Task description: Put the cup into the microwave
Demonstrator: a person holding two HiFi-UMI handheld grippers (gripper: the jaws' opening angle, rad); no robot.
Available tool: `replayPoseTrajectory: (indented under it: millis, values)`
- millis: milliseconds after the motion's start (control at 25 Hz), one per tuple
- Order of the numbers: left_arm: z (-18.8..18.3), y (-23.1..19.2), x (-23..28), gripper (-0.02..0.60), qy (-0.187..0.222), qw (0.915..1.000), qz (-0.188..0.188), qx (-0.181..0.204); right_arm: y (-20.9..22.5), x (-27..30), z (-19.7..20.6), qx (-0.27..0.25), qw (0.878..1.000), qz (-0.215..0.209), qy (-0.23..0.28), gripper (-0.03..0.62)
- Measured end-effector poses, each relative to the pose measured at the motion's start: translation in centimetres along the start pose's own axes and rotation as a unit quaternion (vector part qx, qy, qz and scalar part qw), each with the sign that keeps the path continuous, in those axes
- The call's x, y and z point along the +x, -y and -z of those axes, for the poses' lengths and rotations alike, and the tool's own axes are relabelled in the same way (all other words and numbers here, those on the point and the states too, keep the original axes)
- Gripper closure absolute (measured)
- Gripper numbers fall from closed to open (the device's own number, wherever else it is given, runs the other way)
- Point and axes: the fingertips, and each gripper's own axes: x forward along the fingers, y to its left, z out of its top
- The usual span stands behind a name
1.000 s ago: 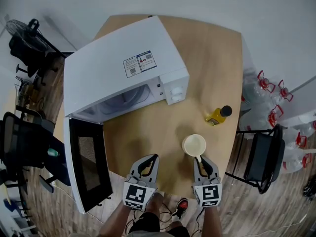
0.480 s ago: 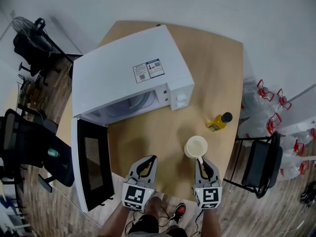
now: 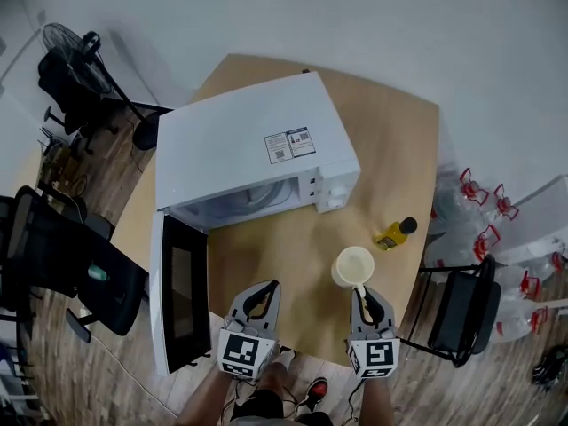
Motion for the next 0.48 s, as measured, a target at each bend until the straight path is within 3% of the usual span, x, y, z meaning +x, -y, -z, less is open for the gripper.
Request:
replayPoseTrajectory:
  millis: [480]
  values:
    - [-4.0,-3.7,-3.1,0.558,0.038,0.9982,-0.046,-0.005,-2.7,1.3,-6.5,-0.036,0.998,-0.028,0.037,0.542]
